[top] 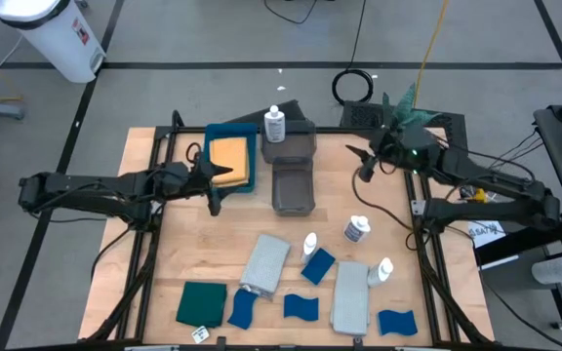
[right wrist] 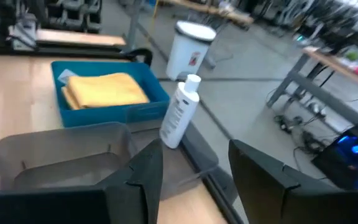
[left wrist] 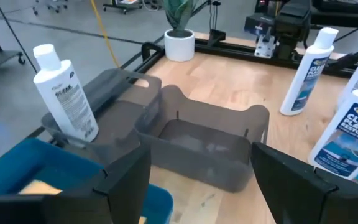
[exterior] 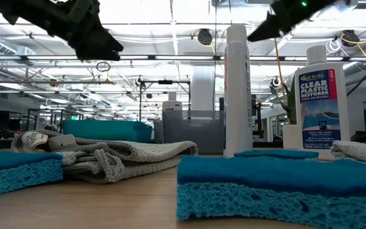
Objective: Pick & Place Kitchen Items
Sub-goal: Put the green microfiber towel into the blue bin
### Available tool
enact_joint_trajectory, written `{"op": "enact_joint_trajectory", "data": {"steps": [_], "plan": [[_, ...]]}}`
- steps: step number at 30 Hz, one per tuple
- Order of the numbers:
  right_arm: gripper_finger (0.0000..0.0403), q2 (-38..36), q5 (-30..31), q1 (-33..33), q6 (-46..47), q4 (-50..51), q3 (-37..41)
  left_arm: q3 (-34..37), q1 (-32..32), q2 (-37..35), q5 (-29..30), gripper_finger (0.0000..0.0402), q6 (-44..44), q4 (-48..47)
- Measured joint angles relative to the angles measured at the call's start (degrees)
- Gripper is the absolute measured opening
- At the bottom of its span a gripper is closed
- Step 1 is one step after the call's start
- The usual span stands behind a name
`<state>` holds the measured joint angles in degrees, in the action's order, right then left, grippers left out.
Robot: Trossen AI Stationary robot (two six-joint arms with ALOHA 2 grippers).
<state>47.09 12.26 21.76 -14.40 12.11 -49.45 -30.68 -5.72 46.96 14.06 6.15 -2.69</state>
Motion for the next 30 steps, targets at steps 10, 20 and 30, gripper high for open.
{"op": "enact_joint_trajectory", "data": {"steps": [10,20,30], "plan": [[0.0155,-13.6,1.2,0.0,0.3,-18.3,21.0,0.2,0.0,0.7,0.0,0.0278,0.1,0.1],[0.0155,-19.9,1.1,0.0,6.0,-21.3,31.6,0.2,0.0,0.7,-3.0,0.0278,1.5,-0.3],[0.0155,-23.8,1.0,0.0,9.4,-21.7,37.7,0.2,0.0,0.7,-4.1,0.0278,4.0,-0.6]]}}
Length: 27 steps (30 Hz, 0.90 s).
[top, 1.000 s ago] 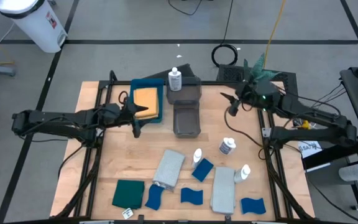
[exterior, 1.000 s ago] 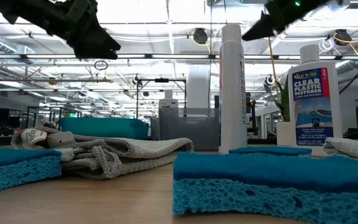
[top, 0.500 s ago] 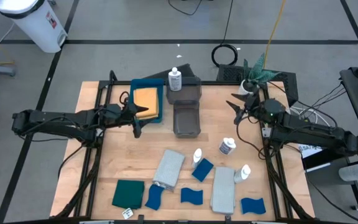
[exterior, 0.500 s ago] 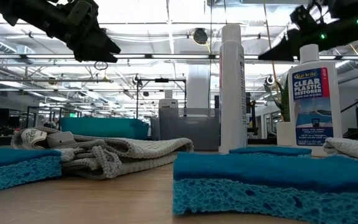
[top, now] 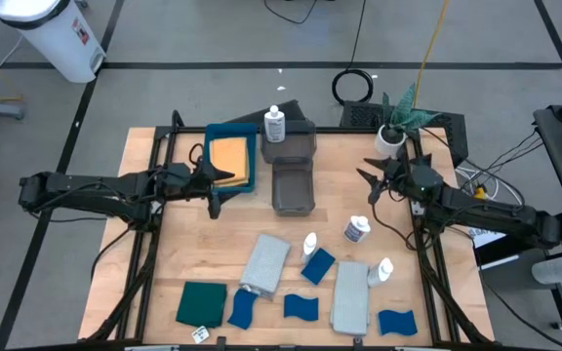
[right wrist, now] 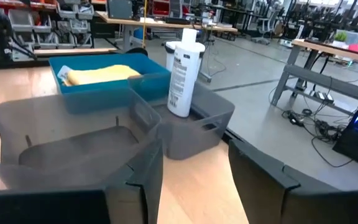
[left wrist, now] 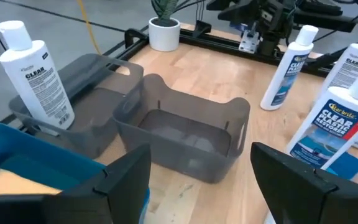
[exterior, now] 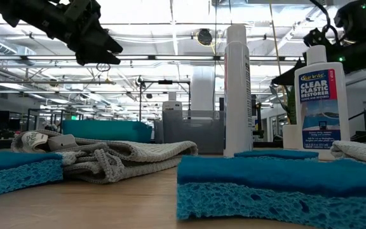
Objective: Pick & Place Kitchen Items
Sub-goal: Put the green microfiber towel into the blue bin
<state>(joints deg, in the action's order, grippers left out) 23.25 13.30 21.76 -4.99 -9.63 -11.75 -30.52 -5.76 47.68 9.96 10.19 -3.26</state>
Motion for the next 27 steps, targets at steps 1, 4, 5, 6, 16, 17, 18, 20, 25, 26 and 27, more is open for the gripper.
{"op": "enact_joint_trajectory", "data": {"steps": [1,4,5,6,16,17,18,20,25,26,27], "plan": [[0.0155,-0.5,0.0,0.0,0.0,-0.1,0.3,0.0,0.0,0.0,0.0,0.0278,0.2,-0.1],[0.0155,-2.3,0.0,0.0,0.6,-0.1,1.4,0.0,0.0,0.0,0.0,0.0278,0.6,-0.8],[0.0155,-2.9,0.0,0.0,0.9,-0.1,1.7,0.0,0.0,0.0,0.0,0.0278,0.7,-1.1],[0.0155,-3.5,0.0,0.0,1.0,-0.2,2.1,0.0,0.0,0.0,0.0,0.0278,1.0,-1.4],[0.0155,-10.1,-1.1,0.0,1.2,-3.1,6.3,0.0,0.0,0.0,0.0,0.0278,1.9,-1.7],[0.0155,-10.6,-1.9,0.0,1.5,-2.8,6.7,0.0,0.0,0.0,0.0,0.0278,1.9,-1.7],[0.0155,-11.0,-3.0,0.0,2.0,-2.7,7.1,0.0,0.0,0.0,0.0,0.0278,1.9,-1.7],[0.0155,-11.8,-4.7,0.0,3.3,-3.0,8.0,0.0,0.0,0.0,0.0,0.0278,1.8,-1.7],[0.0155,-12.8,-6.0,-0.1,3.4,-3.0,8.8,0.0,0.0,0.0,0.0,0.0278,0.7,-1.7],[0.0155,-12.9,-5.9,-0.1,2.9,-3.2,8.8,0.0,0.0,0.0,0.0,0.0278,0.6,-1.7],[0.0155,-13.1,-6.0,-0.1,2.5,-3.5,8.8,0.0,0.0,0.0,0.0,0.0278,0.6,-1.7]]}}
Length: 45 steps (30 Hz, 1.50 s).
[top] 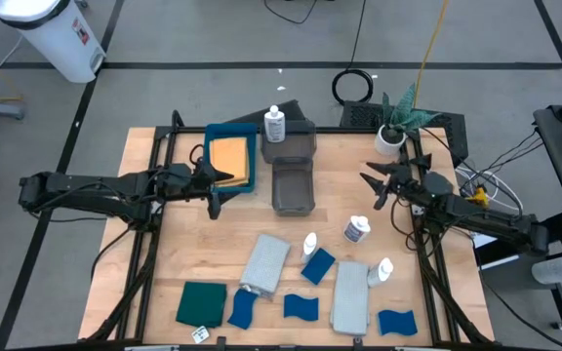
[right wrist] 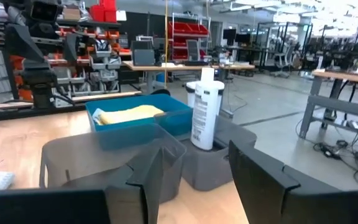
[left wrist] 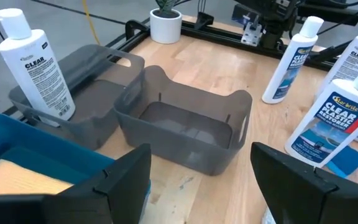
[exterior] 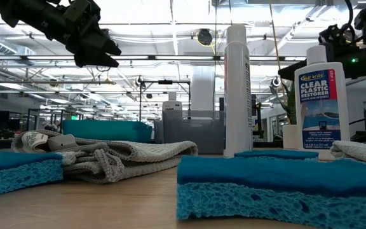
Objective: Pick & Place Kitchen Items
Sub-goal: Put the green microfiber towel into the blue bin
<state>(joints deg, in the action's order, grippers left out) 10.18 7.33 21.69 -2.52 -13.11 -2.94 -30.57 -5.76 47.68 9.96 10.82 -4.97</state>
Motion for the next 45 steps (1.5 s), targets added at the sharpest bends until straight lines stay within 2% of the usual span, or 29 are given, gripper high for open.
{"op": "enact_joint_trajectory", "data": {"steps": [5,12,21,26,29,33,40,45], "plan": [[0.0152,-2.5,-1.0,0.0,-0.3,0.5,0.1,0.0,0.0,0.0,0.0,0.0278,-0.1,0.0],[0.0121,-5.7,-1.6,0.0,1.8,3.9,0.1,0.0,0.0,0.0,-0.9,0.0278,-0.6,0.0],[0.0056,-6.1,-6.0,0.0,0.3,10.4,0.2,0.0,0.0,0.0,-1.0,0.0278,0.0,0.0],[0.0017,-6.1,-6.1,0.0,0.5,10.7,0.2,0.0,0.0,0.0,-1.6,0.0278,1.8,-0.1],[0.0003,-6.0,-6.1,0.0,0.3,10.8,0.2,0.0,0.1,0.0,-4.8,0.0278,4.1,-1.3],[0.0006,-6.0,-6.1,0.0,0.3,10.8,0.2,-1.7,2.3,0.0,-13.2,0.0278,8.4,-5.2],[0.0019,-6.0,-6.0,0.0,0.3,10.8,0.2,-8.2,12.6,4.2,-25.4,0.0278,14.0,-22.4],[0.0019,-5.9,-6.0,0.0,0.3,10.7,0.2,-7.7,21.5,9.4,-27.0,0.0278,20.9,-27.1]]}}
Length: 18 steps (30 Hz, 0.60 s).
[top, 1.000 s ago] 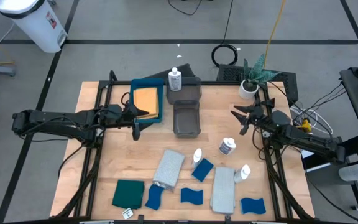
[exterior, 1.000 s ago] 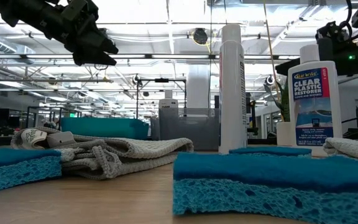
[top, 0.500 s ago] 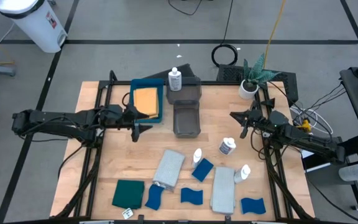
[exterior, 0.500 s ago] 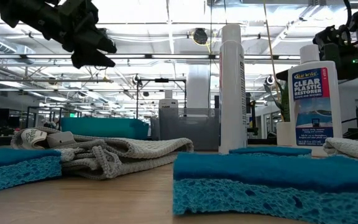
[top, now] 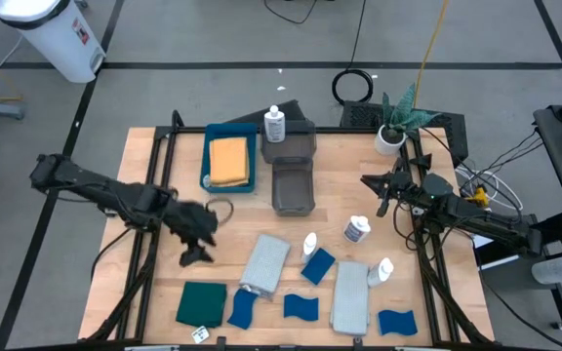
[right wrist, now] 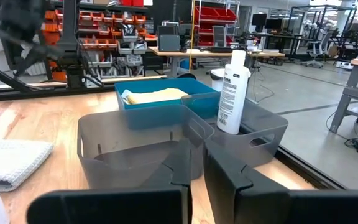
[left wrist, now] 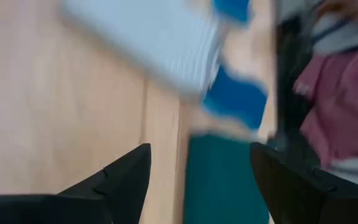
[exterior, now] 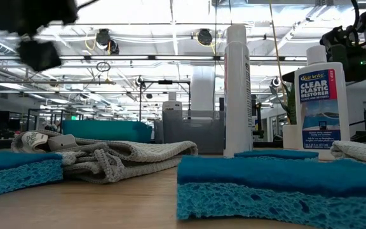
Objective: Pick & Place Kitchen Items
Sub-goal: Put the green microfiber towel into the blue bin
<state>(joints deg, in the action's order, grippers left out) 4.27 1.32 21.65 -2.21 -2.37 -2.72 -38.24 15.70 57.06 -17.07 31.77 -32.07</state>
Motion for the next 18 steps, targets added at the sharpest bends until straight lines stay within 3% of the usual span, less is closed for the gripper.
{"op": "enact_joint_trajectory", "data": {"steps": [4,9,18], "plan": [[0.0018,0.1,0.0,0.0,0.0,-0.2,0.0,0.6,6.8,6.3,-0.3,0.0278,6.0,0.6],[0.002,0.2,0.1,0.0,0.0,-0.4,0.0,0.7,13.1,13.4,-0.5,0.0278,6.2,1.0],[0.002,0.2,0.1,0.0,0.0,-0.7,0.0,0.7,17.0,23.0,-0.4,0.0278,8.0,2.3]]}}
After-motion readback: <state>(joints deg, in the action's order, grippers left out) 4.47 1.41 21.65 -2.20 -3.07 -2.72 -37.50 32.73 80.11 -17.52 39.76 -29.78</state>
